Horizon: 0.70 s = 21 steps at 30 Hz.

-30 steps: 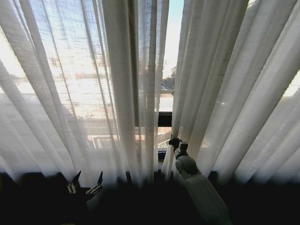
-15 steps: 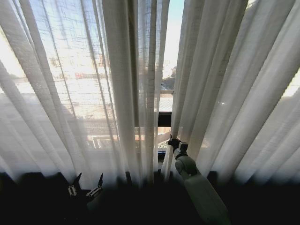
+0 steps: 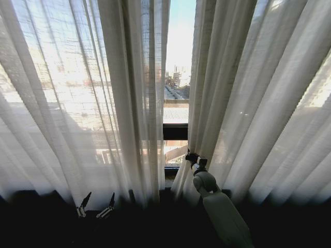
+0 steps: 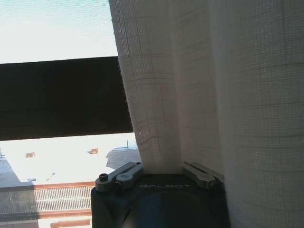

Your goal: Open the curtains by pulling them apart, changing their state from closed to fully open.

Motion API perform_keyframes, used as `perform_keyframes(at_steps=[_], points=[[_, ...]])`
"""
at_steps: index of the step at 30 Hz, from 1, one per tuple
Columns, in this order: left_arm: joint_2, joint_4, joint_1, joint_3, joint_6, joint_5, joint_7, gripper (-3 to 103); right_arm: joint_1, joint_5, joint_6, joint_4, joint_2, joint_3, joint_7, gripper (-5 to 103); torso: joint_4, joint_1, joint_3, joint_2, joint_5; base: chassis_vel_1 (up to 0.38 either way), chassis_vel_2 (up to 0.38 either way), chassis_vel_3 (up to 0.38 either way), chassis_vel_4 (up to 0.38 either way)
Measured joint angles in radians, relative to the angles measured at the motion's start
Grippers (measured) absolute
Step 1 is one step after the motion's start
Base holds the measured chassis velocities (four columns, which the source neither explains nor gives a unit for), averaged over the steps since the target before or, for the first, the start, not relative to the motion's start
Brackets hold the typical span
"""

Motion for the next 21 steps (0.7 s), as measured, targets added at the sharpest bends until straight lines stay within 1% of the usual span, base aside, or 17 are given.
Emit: perform_keyframes(at_steps=[4, 8, 9, 18, 21], points=[[0.000, 0.003, 0.001, 0.000, -0.002, 0.000, 0.001, 100, 0.000, 0.000, 0.001, -0.001, 0.001, 0.002, -0.001, 0, -0.0003, 0.000, 0.000, 0.000, 0.0002, -0.312, -0.300, 0.299, 0.295], [-0.003, 0.008, 0.003, -0.001, -0.008, 0.002, 0.001, 100, 0.000, -0.001, 0.001, -0.003, 0.003, 0.003, -0.002, 0, 0.0000, 0.000, 0.000, 0.000, -0.0004, -0.343, -0.330, 0.317, 0.334], [-0.004, 0.008, 0.004, 0.000, -0.009, 0.004, 0.002, 100, 0.000, -0.001, 0.002, -0.003, 0.003, 0.005, -0.004, 0, -0.0001, 0.000, 0.000, 0.000, 0.0000, -0.338, -0.326, 0.330, 0.331], [-0.006, 0.013, 0.003, 0.003, -0.011, 0.010, 0.003, 100, -0.005, -0.002, 0.003, -0.003, 0.005, 0.015, -0.006, 0, -0.0001, 0.000, 0.000, 0.000, -0.0003, -0.358, -0.366, 0.353, 0.360], [-0.006, 0.017, 0.003, 0.005, -0.015, 0.011, 0.004, 100, -0.008, -0.002, 0.004, -0.002, 0.005, 0.020, -0.006, 0, -0.0005, 0.000, 0.000, 0.000, 0.0005, -0.350, -0.337, 0.364, 0.374]])
